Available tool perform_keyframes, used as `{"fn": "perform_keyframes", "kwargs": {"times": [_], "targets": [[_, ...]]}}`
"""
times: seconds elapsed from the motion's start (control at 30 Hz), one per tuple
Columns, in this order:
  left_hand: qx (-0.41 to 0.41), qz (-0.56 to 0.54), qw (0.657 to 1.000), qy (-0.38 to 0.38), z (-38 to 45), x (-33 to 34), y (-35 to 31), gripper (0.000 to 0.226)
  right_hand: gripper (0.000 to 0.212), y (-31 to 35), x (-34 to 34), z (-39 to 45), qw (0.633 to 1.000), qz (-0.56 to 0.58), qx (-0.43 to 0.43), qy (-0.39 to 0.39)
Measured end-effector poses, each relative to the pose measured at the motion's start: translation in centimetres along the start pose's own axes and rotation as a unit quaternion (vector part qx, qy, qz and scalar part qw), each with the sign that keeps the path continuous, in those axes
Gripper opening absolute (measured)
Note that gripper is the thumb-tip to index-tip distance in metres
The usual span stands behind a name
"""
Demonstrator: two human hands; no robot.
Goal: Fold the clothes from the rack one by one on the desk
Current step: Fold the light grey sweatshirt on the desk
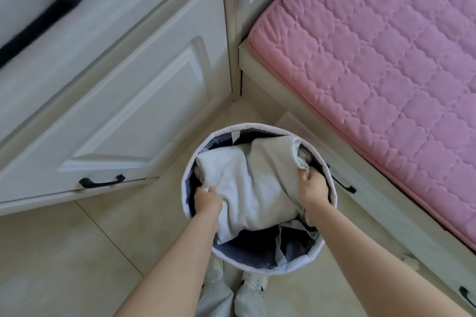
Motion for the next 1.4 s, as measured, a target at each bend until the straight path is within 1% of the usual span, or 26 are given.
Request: {"fn": "perform_keyframes", "kwargs": {"times": [0.13,0.23,0.37,0.43,0.5,0.63,0.77,0.83,0.93,1.03,1.13,1.2,1.3,1.4], "targets": [[-0.038,-0.012,0.999,-0.007,2.1,2.3,2.5,0.044,0.044,-2.4,3.3,2.0,0.999,-0.030,0.021,0.026],[-0.040,0.002,0.999,-0.016,3.6,3.4,3.2,0.042,0.045,-3.8,5.0,3.2,0.997,-0.065,0.043,0.022],[-0.044,0.036,0.998,-0.020,5.5,4.4,3.2,0.042,0.043,-4.8,6.8,4.6,0.995,-0.092,0.029,0.027],[-0.057,0.068,0.996,-0.009,6.2,4.6,3.2,0.040,0.039,-4.9,7.0,4.8,0.994,-0.104,0.035,0.021],[-0.065,0.087,0.994,0.016,6.0,4.9,3.1,0.036,0.039,-4.8,6.6,4.4,0.992,-0.115,0.045,0.026],[-0.070,0.049,0.994,0.067,2.9,3.6,1.7,0.032,0.042,-3.1,5.0,2.1,0.991,-0.112,0.030,0.073],[-0.011,0.020,0.992,0.128,-0.7,1.6,-0.9,0.047,0.041,-0.2,1.6,-1.6,0.991,-0.091,-0.018,0.100],[0.030,0.012,0.990,0.139,-3.1,0.0,-2.5,0.041,0.042,1.3,-0.6,-3.9,0.991,-0.075,-0.032,0.107],[0.124,0.040,0.982,0.140,-6.6,-2.4,-5.0,0.029,0.042,3.3,-3.9,-7.2,0.993,-0.038,-0.043,0.102],[0.222,0.081,0.959,0.154,-10.9,-4.9,-7.3,0.019,0.040,5.5,-7.6,-10.6,0.994,-0.012,-0.067,0.087],[0.300,0.112,0.932,0.170,-16.7,-9.1,-9.0,0.019,0.035,7.8,-13.3,-15.4,0.994,0.010,-0.095,0.054],[0.342,0.134,0.912,0.182,-20.3,-11.8,-9.6,0.021,0.032,8.7,-16.8,-18.4,0.994,0.037,-0.096,0.026],[0.381,0.147,0.889,0.207,-24.9,-15.1,-10.0,0.024,0.034,8.9,-20.8,-22.3,0.993,0.071,-0.097,-0.002],[0.433,0.157,0.857,0.230,-30.1,-18.7,-10.1,0.025,0.035,7.7,-24.8,-27.2,0.990,0.116,-0.076,-0.027]]}}
Point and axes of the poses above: each hand's wrist, its own z-axis towards the middle knuckle, its own x-axis out of the palm, y = z × x, the point moved 7 cm from there along z, towards the middle knuckle, and after that the axes turned 13 degrees about -y, right-handed, at the moved point
